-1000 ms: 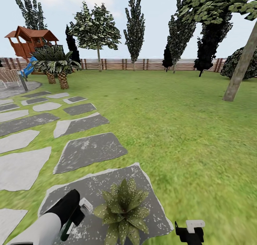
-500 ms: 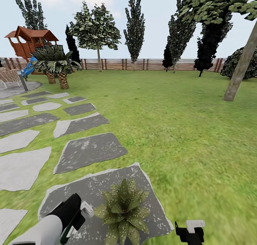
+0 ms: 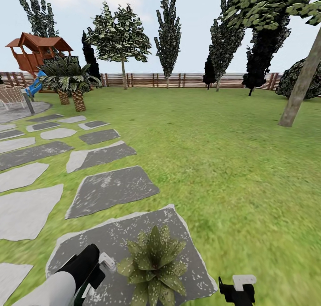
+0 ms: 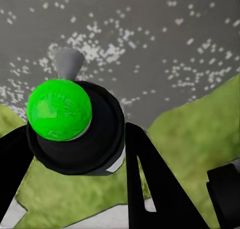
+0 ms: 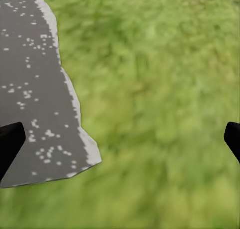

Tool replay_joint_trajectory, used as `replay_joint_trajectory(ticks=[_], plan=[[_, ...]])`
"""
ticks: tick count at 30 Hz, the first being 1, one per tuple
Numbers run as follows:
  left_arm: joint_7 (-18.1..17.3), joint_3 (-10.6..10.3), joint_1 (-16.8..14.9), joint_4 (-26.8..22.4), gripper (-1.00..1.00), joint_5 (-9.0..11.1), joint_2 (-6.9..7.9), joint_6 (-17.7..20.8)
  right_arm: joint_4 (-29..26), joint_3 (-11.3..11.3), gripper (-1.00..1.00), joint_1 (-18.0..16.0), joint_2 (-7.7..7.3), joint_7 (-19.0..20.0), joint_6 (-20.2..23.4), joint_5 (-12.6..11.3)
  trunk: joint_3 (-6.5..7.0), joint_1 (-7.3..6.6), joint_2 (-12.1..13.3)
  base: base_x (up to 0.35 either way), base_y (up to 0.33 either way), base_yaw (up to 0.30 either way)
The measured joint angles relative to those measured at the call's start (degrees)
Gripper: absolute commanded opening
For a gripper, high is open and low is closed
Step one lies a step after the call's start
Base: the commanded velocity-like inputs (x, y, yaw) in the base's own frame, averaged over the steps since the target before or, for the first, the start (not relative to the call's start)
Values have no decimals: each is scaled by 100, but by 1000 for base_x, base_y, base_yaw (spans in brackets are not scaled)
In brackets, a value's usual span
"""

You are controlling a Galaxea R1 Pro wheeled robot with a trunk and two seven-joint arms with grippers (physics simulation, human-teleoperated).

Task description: Pick up the pesticide atomizer in the garden and spray insectifuge to fully cover both potted plants in the garden.

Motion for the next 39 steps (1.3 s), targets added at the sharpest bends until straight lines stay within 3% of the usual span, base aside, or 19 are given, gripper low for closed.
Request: replay_joint_trajectory(ticks=[4,27,39], plan=[[256,10,1,1,-100,23,-36,1,0,0,100,0,0,0,0,0,0,1,0,47,0,0],[287,6,13,-14,-100,36,-20,-78,-8,0,100,-1,9,-3,0,-4,0,1,0,-36,0,39],[330,18,10,-452,-100,34,-77,-153,-3,0,100,0,-8,-6,-1,-8,6,4,-1,-164,-101,103]])
